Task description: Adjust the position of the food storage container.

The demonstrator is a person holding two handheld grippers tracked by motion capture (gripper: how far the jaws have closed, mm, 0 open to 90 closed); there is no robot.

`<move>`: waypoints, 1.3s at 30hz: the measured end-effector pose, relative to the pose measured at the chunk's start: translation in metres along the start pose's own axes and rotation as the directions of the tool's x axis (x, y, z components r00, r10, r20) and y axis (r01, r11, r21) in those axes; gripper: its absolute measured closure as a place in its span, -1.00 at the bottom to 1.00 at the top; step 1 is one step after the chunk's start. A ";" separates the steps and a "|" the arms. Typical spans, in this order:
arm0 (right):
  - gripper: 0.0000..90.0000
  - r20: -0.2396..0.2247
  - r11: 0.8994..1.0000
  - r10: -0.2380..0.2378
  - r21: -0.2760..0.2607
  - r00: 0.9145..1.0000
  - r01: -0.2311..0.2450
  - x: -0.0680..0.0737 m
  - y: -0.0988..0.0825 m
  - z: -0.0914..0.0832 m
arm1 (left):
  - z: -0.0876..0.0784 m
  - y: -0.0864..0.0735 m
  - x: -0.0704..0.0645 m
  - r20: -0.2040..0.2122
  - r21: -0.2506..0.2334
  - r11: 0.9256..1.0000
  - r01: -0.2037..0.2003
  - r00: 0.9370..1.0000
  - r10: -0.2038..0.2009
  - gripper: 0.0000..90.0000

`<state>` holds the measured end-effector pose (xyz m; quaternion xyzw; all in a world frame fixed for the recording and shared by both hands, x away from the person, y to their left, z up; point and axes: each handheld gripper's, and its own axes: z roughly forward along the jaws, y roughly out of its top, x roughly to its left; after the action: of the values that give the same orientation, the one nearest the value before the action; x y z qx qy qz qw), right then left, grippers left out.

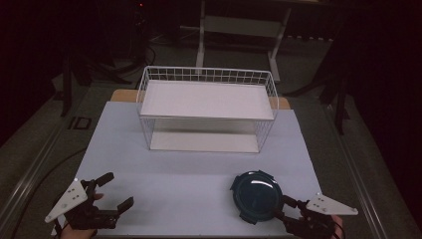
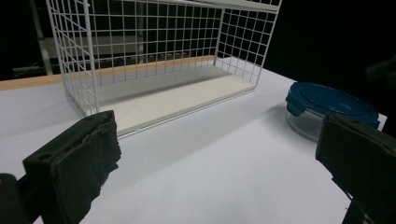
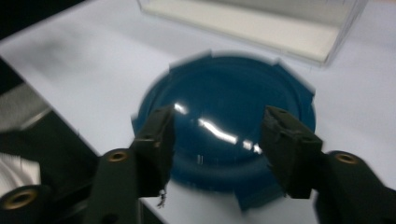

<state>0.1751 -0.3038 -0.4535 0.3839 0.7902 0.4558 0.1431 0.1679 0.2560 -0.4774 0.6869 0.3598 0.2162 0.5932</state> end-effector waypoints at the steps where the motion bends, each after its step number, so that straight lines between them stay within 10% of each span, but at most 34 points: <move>1: 0.20 0.005 1.000 -0.005 0.012 1.000 0.005 0.000 -0.004 -0.001 | 0.000 0.000 0.000 0.001 0.001 1.000 0.001 1.000 -0.001 -1.00; 10: 1.00 0.026 0.993 0.028 0.113 0.999 -0.031 -0.013 -0.030 -0.005 | 0.002 0.000 -0.001 0.002 0.005 1.000 -0.006 1.000 0.006 -1.00; 25: 1.00 0.050 0.979 0.099 0.175 0.994 -0.106 -0.031 -0.039 0.009 | 0.003 0.000 0.000 0.005 0.012 1.000 -0.007 1.000 0.007 -1.00; 39: 1.00 -0.002 0.978 0.056 0.203 0.998 -0.055 -0.030 -0.016 0.044 | 0.004 -0.001 -0.001 0.010 0.018 1.000 -0.010 1.000 0.009 -1.00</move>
<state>0.2131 -0.3032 -0.4941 0.4165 0.8222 0.3781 0.0874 0.1700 0.2527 -0.4788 0.6950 0.3554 0.2123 0.5879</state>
